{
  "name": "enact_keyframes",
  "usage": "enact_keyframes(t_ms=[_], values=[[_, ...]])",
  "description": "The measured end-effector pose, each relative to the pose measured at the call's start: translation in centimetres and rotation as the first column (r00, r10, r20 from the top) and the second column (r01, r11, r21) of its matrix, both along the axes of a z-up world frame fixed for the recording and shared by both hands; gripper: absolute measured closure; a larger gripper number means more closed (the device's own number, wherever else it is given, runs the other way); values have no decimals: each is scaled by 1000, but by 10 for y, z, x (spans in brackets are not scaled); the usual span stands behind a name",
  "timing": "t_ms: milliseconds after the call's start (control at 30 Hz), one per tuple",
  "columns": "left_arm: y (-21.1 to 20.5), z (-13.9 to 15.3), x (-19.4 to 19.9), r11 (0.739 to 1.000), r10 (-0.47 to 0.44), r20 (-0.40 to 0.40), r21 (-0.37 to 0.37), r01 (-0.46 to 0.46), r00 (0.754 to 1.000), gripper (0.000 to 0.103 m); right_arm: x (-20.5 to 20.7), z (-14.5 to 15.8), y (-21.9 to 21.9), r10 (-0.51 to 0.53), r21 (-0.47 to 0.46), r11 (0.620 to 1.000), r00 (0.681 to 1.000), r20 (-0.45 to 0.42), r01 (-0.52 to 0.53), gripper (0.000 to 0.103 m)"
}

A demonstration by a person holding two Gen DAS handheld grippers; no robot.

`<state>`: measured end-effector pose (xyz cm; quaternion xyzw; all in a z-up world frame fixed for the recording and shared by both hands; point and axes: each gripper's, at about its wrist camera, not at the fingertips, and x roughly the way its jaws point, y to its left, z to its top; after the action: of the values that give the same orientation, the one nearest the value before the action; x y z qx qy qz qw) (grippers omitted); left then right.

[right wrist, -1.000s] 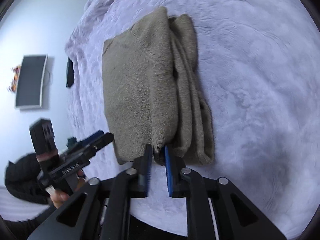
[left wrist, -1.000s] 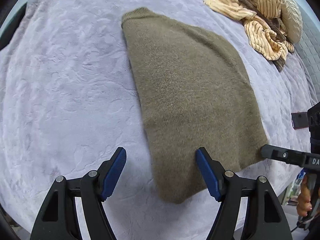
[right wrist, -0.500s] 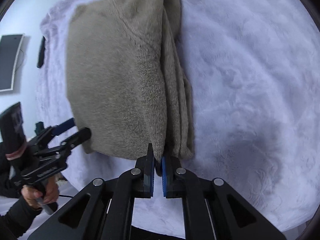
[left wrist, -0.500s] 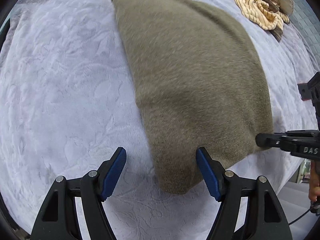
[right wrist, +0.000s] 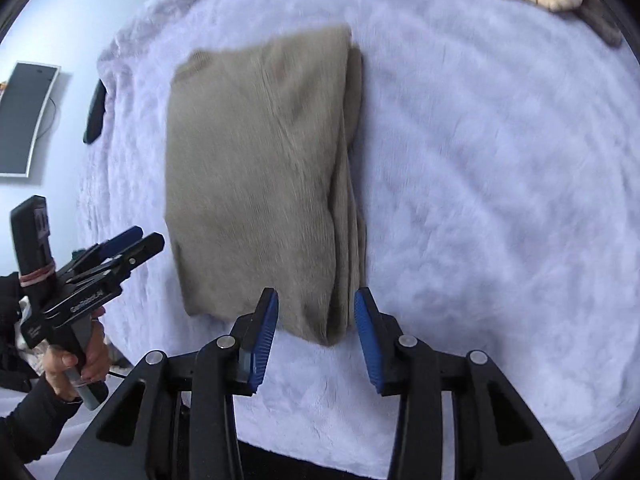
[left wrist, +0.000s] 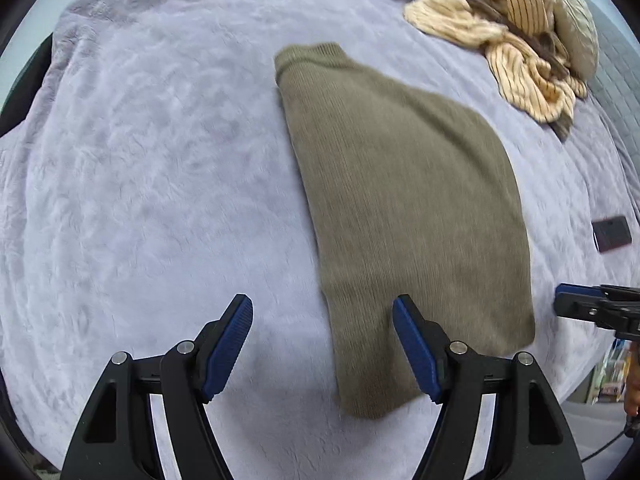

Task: Fold small clothes
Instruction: 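Press and smooth the folded sweater's edge with the right gripper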

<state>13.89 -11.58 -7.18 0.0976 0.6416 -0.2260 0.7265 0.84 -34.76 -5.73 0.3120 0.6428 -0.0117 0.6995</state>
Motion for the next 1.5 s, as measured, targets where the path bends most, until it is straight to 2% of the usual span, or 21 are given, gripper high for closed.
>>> enact_keyframes(t_ms=[100, 167, 300, 433, 633, 733, 800, 867, 1167, 1500], values=[[-8, -5, 17, 999, 33, -5, -15, -33, 999, 29, 22, 16, -2, 1, -22, 1000, 998, 63, 0, 65], [-15, -9, 23, 999, 36, 6, -1, -36, 999, 29, 38, 21, 4, 25, -37, 999, 996, 82, -22, 65], [-26, -21, 24, 999, 43, -11, 19, -42, 999, 29, 63, 14, 25, 90, -84, 993, 994, 60, -84, 65], [-27, -22, 25, 999, 40, -13, 15, -39, 999, 29, 75, 7, 28, 104, -86, 991, 994, 34, -100, 65], [-31, -32, 27, 999, 34, -32, 8, -34, 999, 29, 74, -30, 28, 108, -90, 990, 994, -29, -110, 65], [-36, -36, 25, 1000, 22, -27, 13, -22, 999, 29, 73, -39, 25, 97, -81, 992, 995, -32, -99, 65], [-36, -38, 24, 1000, 13, -23, 19, -13, 1000, 29, 72, -40, 24, 100, -80, 991, 994, -33, -103, 65], [-37, -41, 25, 999, 13, -18, 36, -12, 1000, 17, 73, -40, 26, 113, -83, 990, 993, -37, -116, 65], [-48, -53, 26, 999, -14, -28, 51, 15, 999, 17, 75, -49, 31, 104, -77, 991, 994, -41, -107, 65], [-41, -44, 27, 999, 7, -52, 42, -5, 999, 17, 63, -38, 24, 76, -53, 996, 997, -22, -77, 62]])
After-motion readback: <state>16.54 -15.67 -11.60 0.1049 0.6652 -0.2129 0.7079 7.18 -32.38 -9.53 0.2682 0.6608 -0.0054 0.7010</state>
